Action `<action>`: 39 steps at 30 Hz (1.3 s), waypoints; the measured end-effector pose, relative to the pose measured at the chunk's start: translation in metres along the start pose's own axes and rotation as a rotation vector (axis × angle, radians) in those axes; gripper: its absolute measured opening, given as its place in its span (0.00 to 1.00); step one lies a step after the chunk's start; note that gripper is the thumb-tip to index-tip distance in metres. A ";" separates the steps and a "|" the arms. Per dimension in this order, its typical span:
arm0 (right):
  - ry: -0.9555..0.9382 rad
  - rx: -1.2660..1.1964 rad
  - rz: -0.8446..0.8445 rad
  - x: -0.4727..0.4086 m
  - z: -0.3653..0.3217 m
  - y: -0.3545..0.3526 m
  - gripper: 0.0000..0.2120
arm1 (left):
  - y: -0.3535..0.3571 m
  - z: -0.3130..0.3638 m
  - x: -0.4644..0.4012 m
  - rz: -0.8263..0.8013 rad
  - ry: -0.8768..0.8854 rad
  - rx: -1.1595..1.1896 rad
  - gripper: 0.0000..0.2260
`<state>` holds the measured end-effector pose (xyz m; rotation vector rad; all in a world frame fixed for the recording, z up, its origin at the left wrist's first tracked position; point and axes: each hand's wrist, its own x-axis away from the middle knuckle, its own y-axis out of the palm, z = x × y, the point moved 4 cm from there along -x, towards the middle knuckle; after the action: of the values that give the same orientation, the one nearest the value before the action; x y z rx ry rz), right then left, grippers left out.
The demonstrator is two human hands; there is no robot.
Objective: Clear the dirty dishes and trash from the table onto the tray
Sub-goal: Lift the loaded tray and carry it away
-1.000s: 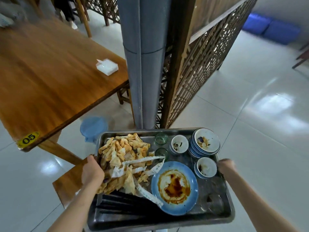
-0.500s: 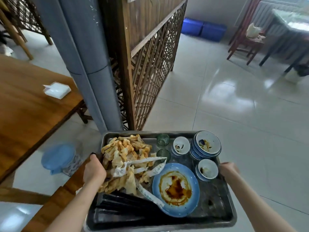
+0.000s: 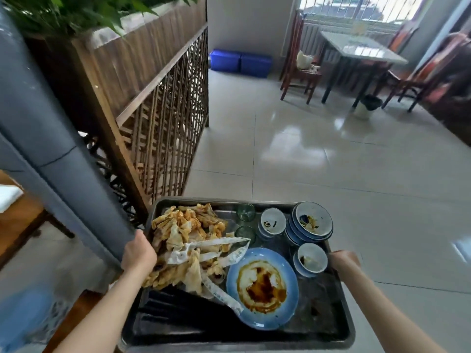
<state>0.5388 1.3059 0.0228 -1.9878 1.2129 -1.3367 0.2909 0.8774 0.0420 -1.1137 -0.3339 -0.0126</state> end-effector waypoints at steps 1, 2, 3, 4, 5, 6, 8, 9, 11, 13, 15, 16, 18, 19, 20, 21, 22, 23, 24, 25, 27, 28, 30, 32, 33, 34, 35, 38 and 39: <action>0.000 -0.019 0.004 -0.005 -0.002 -0.006 0.06 | 0.000 0.010 -0.001 -0.007 -0.002 0.015 0.17; -0.001 -0.041 0.013 -0.012 -0.004 -0.012 0.06 | 0.000 0.022 -0.001 -0.008 0.004 0.024 0.18; 0.002 -0.058 0.024 -0.017 -0.007 -0.017 0.06 | -0.001 0.032 -0.001 -0.007 0.021 0.014 0.18; 0.008 -0.068 0.033 -0.023 -0.010 -0.023 0.07 | -0.002 0.044 -0.001 -0.007 0.045 -0.005 0.18; 0.012 -0.070 0.034 -0.029 -0.014 -0.028 0.07 | -0.002 0.055 -0.004 -0.007 0.064 -0.016 0.18; 0.011 -0.066 0.028 -0.035 -0.018 -0.032 0.08 | -0.002 0.065 -0.006 -0.005 0.072 -0.017 0.18; -0.002 -0.064 0.026 -0.048 -0.030 -0.043 0.09 | -0.001 0.086 -0.012 -0.002 0.068 -0.017 0.18; -0.010 -0.060 0.032 -0.054 -0.037 -0.049 0.10 | 0.001 0.094 -0.015 -0.003 0.053 -0.005 0.18; -0.030 -0.042 0.043 -0.069 -0.051 -0.060 0.11 | 0.005 0.112 -0.021 0.002 0.062 0.010 0.17; -0.043 -0.038 0.041 -0.083 -0.065 -0.067 0.11 | 0.007 0.132 -0.029 0.017 0.097 0.001 0.17; -0.042 -0.047 0.042 -0.098 -0.079 -0.073 0.10 | 0.008 0.153 -0.041 0.027 0.098 -0.007 0.17; -0.041 -0.047 0.042 -0.106 -0.087 -0.076 0.10 | 0.009 0.164 -0.048 0.028 0.103 -0.008 0.17; -0.049 -0.040 0.044 -0.120 -0.103 -0.080 0.10 | 0.010 0.185 -0.061 0.040 0.114 -0.006 0.17; -0.052 -0.038 0.042 -0.128 -0.112 -0.082 0.10 | 0.012 0.196 -0.069 0.046 0.116 -0.011 0.17; -0.055 -0.036 0.041 -0.136 -0.121 -0.084 0.10 | 0.013 0.208 -0.077 0.051 0.118 -0.015 0.18; -0.056 -0.039 0.040 -0.145 -0.131 -0.087 0.10 | 0.015 0.221 -0.086 0.047 0.120 -0.013 0.18; -0.052 -0.043 0.041 -0.154 -0.141 -0.089 0.10 | 0.017 0.234 -0.095 0.038 0.124 -0.009 0.19; -0.051 -0.044 0.043 -0.163 -0.151 -0.091 0.10 | 0.020 0.247 -0.104 0.029 0.124 -0.004 0.19; -0.050 -0.041 0.043 -0.171 -0.161 -0.093 0.09 | 0.022 0.260 -0.112 0.027 0.128 -0.002 0.19; -0.047 -0.046 0.047 -0.181 -0.171 -0.095 0.09 | 0.024 0.274 -0.120 0.027 0.134 0.000 0.19; -0.038 -0.067 0.058 -0.201 -0.194 -0.099 0.09 | 0.028 0.304 -0.138 0.027 0.155 -0.015 0.18; -0.034 -0.072 0.063 -0.209 -0.204 -0.102 0.09 | 0.029 0.318 -0.146 0.024 0.164 -0.025 0.18; -0.026 -0.071 0.074 -0.228 -0.226 -0.106 0.09 | 0.033 0.349 -0.165 0.021 0.189 -0.046 0.18; -0.016 -0.070 0.088 -0.252 -0.248 -0.112 0.11 | 0.038 0.380 -0.184 0.015 0.207 -0.067 0.18; -0.005 -0.081 0.093 -0.265 -0.261 -0.115 0.13 | 0.042 0.399 -0.195 0.012 0.216 -0.067 0.18; 0.003 -0.093 0.098 -0.277 -0.271 -0.118 0.14 | 0.044 0.416 -0.203 0.009 0.226 -0.062 0.18; 0.008 -0.095 0.101 -0.288 -0.282 -0.122 0.14 | 0.047 0.433 -0.211 0.007 0.229 -0.061 0.17; 0.023 -0.119 0.112 -0.330 -0.318 -0.133 0.15 | 0.061 0.490 -0.238 0.005 0.220 -0.051 0.17; 0.020 -0.128 0.112 -0.344 -0.329 -0.136 0.15 | 0.066 0.508 -0.246 0.007 0.217 -0.042 0.17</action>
<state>0.2503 1.7018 0.0940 -1.9640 1.4296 -1.2550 -0.0620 1.3162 0.1198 -1.1437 -0.1359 -0.1344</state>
